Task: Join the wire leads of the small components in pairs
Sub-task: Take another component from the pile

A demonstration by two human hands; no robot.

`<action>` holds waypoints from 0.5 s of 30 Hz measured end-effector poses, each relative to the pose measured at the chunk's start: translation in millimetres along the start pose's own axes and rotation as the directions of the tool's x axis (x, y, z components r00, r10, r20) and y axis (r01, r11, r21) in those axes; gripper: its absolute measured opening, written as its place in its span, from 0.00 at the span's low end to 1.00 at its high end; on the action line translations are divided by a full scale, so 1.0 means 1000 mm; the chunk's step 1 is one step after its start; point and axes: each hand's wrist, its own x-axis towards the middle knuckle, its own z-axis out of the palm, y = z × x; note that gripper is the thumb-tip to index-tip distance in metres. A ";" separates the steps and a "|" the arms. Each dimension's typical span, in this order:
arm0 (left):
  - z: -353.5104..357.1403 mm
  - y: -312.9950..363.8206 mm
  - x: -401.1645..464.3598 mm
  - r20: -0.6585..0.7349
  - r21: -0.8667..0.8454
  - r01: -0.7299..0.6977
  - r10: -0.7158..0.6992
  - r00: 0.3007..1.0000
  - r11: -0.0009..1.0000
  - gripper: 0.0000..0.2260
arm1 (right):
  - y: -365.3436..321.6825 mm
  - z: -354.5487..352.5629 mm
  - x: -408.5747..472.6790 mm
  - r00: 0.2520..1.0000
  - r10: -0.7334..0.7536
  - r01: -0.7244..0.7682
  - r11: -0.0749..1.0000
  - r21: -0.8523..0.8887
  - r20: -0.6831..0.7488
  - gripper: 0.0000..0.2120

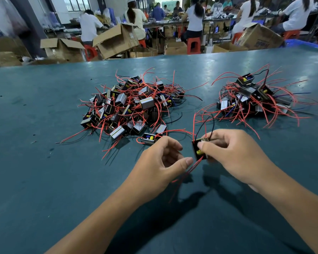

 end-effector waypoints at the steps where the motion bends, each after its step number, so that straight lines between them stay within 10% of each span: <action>1: -0.001 0.000 0.001 -0.015 0.014 -0.005 0.006 1.000 1.000 0.13 | 0.001 -0.005 0.003 1.000 -0.005 0.005 1.000 -0.005 -0.026 0.18; 7: -0.006 -0.005 0.001 -0.025 0.226 -0.068 0.076 0.997 0.972 0.05 | -0.002 -0.053 0.041 0.954 -0.179 0.067 0.911 -0.407 -0.242 0.19; 15: -0.009 -0.007 0.002 -0.031 0.314 -0.112 0.129 0.991 0.943 0.03 | 0.006 -0.088 0.146 0.953 -0.228 -0.129 0.290 -0.948 -0.199 0.07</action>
